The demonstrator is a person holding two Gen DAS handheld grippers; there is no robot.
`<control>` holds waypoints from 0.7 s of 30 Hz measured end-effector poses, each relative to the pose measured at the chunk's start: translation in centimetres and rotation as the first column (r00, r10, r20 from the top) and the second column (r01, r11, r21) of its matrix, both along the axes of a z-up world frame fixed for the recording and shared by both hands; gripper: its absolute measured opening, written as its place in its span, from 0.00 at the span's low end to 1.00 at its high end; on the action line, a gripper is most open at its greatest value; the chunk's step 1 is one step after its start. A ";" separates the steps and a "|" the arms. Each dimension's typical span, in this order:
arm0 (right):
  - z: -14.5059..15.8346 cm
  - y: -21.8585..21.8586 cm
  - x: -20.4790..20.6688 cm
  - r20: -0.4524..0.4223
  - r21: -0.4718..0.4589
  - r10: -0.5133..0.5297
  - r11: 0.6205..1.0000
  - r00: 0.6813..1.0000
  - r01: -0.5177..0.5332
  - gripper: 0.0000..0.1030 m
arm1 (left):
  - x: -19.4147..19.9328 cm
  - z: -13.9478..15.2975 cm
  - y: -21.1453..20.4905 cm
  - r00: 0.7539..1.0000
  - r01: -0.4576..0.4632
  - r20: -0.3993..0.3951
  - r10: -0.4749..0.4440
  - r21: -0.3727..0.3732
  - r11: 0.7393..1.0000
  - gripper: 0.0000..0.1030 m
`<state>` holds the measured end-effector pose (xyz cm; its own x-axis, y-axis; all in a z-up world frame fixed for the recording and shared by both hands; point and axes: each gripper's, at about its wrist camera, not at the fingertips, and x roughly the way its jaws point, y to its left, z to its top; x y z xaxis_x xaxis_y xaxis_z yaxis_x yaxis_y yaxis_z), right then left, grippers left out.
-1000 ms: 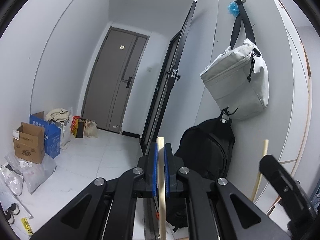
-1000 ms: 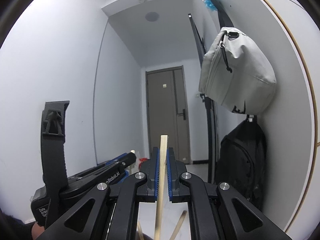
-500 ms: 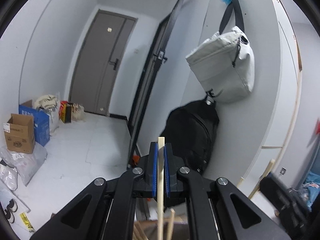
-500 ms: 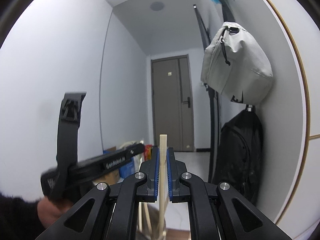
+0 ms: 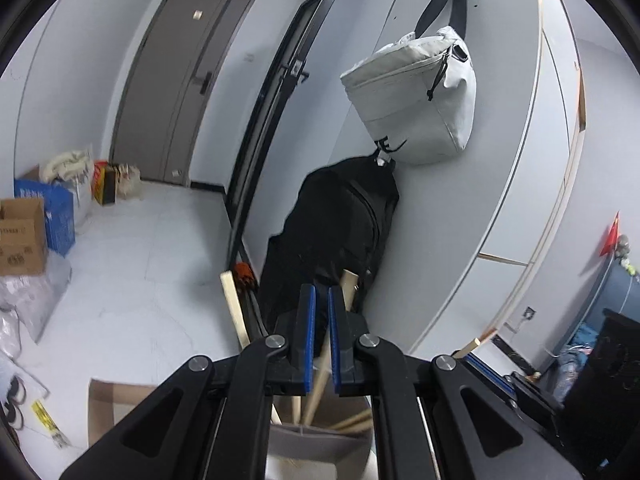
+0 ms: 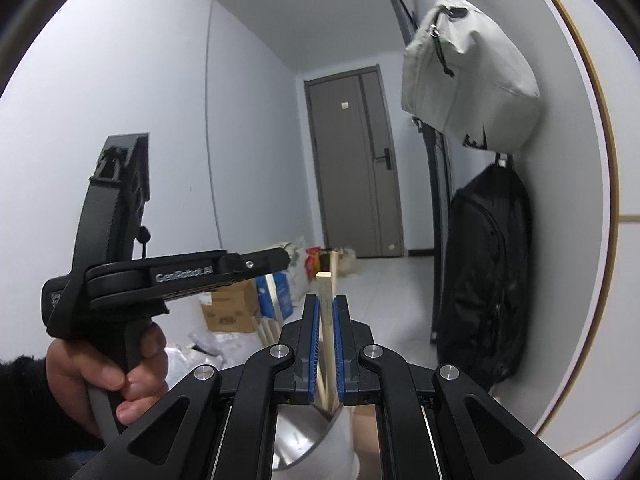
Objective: Organize utensils
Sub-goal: 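Hold both sticks upright above the holder opening, then open both tools to drop the sticks into the holder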
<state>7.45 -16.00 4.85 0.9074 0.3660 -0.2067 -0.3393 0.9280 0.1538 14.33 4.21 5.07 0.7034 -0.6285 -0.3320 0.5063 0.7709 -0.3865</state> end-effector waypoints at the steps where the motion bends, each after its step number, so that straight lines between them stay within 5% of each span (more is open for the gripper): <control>1: 0.0 -0.1 0.0 -0.014 0.007 0.014 1.000 1.000 -0.014 0.06 | 0.1 -0.1 0.1 1.000 0.012 -0.014 -0.012 -0.001 1.000 0.02; 11: -0.2 0.0 2.1 -0.135 0.027 0.083 0.996 0.987 -0.080 0.10 | -1.6 0.9 1.3 0.999 -0.019 -0.036 0.020 0.004 1.000 0.02; 13: -0.2 -0.2 2.0 -0.149 0.036 0.081 0.996 0.986 -0.077 0.23 | -1.9 1.2 1.3 0.999 -0.028 -0.033 0.029 0.020 0.999 0.02; 16: 0.1 -0.8 1.2 -0.150 0.069 0.084 0.995 0.985 -0.075 0.45 | -2.5 1.8 1.6 0.998 -0.050 -0.029 0.051 0.033 0.998 0.21; 21: 1.3 -1.8 -0.9 -0.127 0.086 0.082 0.994 0.989 -0.071 0.58 | -4.5 2.7 3.1 0.993 -0.112 -0.028 0.113 0.026 0.993 0.44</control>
<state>6.55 -17.82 6.16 0.8434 0.4535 -0.2881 -0.3807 0.8828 0.2751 9.86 7.27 7.79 0.7590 -0.5375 -0.3674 0.4048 0.8315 -0.3804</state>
